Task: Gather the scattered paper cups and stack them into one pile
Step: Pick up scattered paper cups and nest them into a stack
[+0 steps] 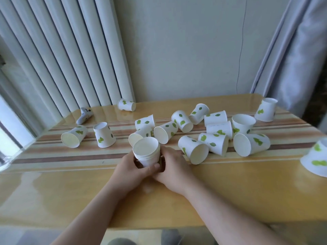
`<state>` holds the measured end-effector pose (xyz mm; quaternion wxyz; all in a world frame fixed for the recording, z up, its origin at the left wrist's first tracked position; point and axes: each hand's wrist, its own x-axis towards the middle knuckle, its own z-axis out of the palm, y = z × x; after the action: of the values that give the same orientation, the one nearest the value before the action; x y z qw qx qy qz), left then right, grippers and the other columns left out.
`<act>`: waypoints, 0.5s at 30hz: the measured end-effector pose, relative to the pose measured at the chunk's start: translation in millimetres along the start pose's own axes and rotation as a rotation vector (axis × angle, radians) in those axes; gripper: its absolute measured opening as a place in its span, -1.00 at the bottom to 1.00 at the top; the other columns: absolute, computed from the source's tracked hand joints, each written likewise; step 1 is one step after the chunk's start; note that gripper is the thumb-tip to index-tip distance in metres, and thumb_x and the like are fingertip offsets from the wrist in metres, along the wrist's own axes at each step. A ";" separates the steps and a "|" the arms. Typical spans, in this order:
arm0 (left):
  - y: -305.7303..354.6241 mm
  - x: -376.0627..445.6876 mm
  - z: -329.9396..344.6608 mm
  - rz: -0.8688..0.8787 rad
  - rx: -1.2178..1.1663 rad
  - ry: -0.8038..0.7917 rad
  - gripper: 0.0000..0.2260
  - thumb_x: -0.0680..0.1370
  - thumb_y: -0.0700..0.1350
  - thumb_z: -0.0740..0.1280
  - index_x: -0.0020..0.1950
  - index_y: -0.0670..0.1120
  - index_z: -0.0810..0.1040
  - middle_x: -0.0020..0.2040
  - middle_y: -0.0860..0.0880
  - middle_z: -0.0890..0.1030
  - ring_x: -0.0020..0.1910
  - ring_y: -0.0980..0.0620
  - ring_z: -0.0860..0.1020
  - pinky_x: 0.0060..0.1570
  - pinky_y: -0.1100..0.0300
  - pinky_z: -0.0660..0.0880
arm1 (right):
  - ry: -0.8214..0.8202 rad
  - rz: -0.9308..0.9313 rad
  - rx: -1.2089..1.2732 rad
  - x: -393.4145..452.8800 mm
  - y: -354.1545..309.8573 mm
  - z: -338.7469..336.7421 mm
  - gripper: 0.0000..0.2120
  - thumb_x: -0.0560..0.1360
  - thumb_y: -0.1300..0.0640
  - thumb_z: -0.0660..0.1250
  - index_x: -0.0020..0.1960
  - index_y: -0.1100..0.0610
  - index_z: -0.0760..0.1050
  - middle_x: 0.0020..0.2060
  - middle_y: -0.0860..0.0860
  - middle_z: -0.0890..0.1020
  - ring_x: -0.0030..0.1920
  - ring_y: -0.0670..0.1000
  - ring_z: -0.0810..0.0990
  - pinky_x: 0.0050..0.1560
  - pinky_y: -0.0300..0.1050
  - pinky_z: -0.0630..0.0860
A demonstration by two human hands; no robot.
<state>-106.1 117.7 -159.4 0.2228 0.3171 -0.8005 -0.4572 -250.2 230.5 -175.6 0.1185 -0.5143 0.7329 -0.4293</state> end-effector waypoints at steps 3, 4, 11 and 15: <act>-5.0 -4.6 -1.2 0.009 -0.093 0.175 -0.46 0.28 0.33 0.58 0.18 0.12 0.67 0.01 0.16 0.79 0.01 0.17 0.73 0.03 0.12 0.61 | -0.098 -0.036 -0.118 -9.6 -1.4 -6.8 -0.25 0.48 -0.02 0.52 0.60 -0.09 0.32 0.41 -0.10 0.50 0.22 -0.05 0.59 0.24 -0.07 0.56; -6.2 -5.7 -1.6 0.004 -0.105 0.222 -0.49 0.30 0.30 0.58 0.17 0.14 0.67 0.00 0.17 0.78 0.00 0.14 0.72 0.03 0.09 0.62 | -0.070 -0.070 -0.143 -14.7 -2.4 -16.2 -0.24 0.48 0.00 0.52 0.62 -0.07 0.32 0.40 -0.09 0.50 0.15 -0.07 0.60 0.22 -0.11 0.56; -8.1 -3.8 2.5 0.029 0.031 0.190 -0.68 0.46 0.07 0.63 0.12 0.25 0.60 0.01 0.36 0.70 0.04 0.22 0.66 0.03 0.18 0.56 | 0.418 -0.093 -0.752 -17.6 28.3 -90.3 -0.34 0.26 -0.25 0.61 0.29 -0.06 0.57 0.12 -0.01 0.57 0.05 0.23 0.49 -0.02 0.12 0.54; -5.9 -5.0 2.3 0.021 0.072 0.167 -0.68 0.46 0.10 0.63 0.12 0.26 0.59 0.01 0.39 0.68 0.03 0.33 0.63 -0.03 0.22 0.53 | 0.255 0.019 -0.891 -19.9 37.1 -77.4 -0.36 0.28 -0.38 0.46 0.27 -0.13 0.51 0.08 -0.05 0.52 0.10 0.17 0.39 0.08 0.14 0.41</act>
<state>-102.3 120.4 -166.0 0.2820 0.3535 -0.7983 -0.3978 -313.2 290.5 -162.1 -0.2012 -0.4515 0.8593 -0.1314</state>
